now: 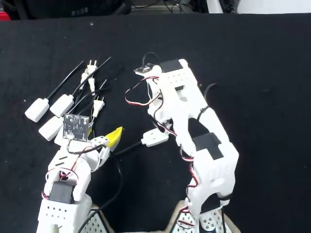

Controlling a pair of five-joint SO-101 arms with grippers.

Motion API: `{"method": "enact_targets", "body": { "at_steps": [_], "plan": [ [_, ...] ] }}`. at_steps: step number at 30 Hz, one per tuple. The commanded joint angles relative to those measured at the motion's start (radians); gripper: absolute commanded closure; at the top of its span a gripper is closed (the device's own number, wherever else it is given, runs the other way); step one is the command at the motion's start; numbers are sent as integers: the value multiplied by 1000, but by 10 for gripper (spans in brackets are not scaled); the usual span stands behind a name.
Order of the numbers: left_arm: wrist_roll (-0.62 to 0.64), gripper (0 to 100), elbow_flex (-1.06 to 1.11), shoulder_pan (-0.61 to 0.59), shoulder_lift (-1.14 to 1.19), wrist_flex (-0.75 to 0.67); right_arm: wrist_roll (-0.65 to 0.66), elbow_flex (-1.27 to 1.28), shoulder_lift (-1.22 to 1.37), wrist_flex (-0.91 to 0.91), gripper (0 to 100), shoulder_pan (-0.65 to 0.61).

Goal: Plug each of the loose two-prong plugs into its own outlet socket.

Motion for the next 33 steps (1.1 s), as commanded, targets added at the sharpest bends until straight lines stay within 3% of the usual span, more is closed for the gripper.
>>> {"method": "enact_targets", "body": {
  "at_steps": [1,13,26,33],
  "plan": [
    [2,690,-25,4,-9,-6,-48,-16,5,-21,988,11],
    [2,690,-25,4,-9,-6,-157,-82,7,78,988,8],
    [2,690,-25,4,-9,-6,-153,-91,15,81,988,6],
    [2,690,-25,4,-9,-6,-149,-139,139,83,988,6]
  ]
}}
